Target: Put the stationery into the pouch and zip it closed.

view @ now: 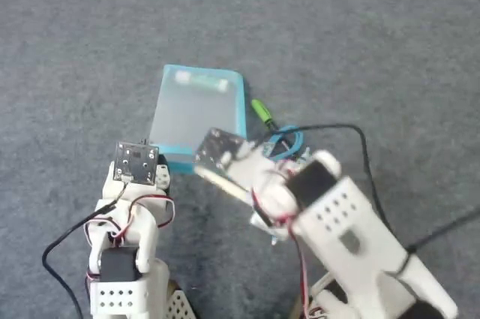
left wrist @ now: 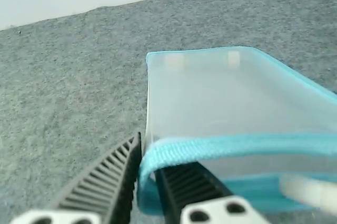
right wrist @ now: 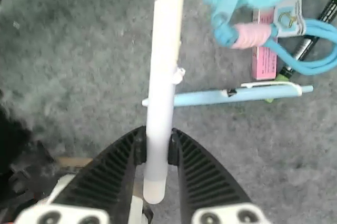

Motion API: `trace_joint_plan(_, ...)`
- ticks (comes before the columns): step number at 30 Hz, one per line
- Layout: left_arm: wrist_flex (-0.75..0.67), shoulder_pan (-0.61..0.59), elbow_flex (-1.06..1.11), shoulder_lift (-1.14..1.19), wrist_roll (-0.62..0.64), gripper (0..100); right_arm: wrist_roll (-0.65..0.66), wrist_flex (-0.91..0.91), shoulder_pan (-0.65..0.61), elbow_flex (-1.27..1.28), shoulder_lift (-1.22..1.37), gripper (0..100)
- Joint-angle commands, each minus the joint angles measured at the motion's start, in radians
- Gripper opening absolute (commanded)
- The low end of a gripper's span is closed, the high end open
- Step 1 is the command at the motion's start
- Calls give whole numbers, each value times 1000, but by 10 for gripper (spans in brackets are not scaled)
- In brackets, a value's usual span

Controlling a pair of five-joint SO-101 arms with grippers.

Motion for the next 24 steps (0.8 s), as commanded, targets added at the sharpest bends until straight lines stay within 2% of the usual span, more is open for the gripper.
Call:
trace_joint_plan(1,-34,5,-13,-18,-5,12,-77,-31,31,-140,79,8)
trace_joint_plan(16,-48,6,2,-18,-6,12,-259,-7,22,-624,478,8)
trace_joint_plan(24,-41,46,4,-18,-6,12,-319,64,-74,-801,657,8)
